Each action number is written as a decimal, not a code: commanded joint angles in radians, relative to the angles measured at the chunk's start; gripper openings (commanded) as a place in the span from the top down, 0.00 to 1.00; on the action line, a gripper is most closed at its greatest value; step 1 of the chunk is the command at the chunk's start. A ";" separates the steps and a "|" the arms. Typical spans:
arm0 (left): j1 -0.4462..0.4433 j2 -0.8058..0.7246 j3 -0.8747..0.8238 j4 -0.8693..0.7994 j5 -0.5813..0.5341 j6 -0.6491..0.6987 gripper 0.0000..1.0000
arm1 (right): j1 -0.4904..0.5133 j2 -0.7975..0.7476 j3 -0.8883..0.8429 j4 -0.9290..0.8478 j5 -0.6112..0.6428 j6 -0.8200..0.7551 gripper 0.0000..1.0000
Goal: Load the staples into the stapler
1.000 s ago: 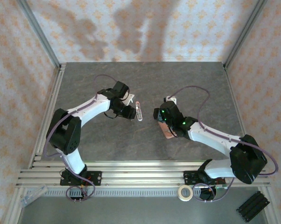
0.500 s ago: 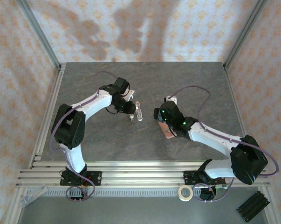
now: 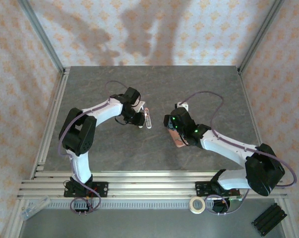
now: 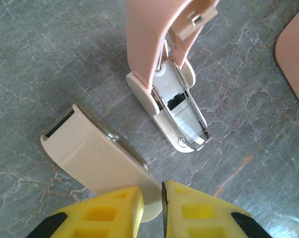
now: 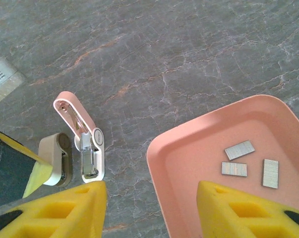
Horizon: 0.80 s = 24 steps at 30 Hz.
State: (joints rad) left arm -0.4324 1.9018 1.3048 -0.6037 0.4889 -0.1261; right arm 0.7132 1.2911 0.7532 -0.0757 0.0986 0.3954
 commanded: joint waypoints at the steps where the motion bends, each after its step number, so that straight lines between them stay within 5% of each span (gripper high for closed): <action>1: -0.011 0.082 -0.079 -0.002 -0.065 0.020 0.80 | -0.001 -0.014 -0.015 -0.026 0.045 0.002 0.49; 24: -0.022 -0.067 0.100 -0.069 -0.078 0.017 0.79 | -0.001 -0.010 0.001 -0.022 0.036 0.006 0.49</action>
State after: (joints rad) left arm -0.4515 1.8717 1.3556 -0.6254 0.4366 -0.1230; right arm 0.7132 1.2911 0.7532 -0.0898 0.1089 0.3954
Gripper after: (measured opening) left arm 0.212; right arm 0.508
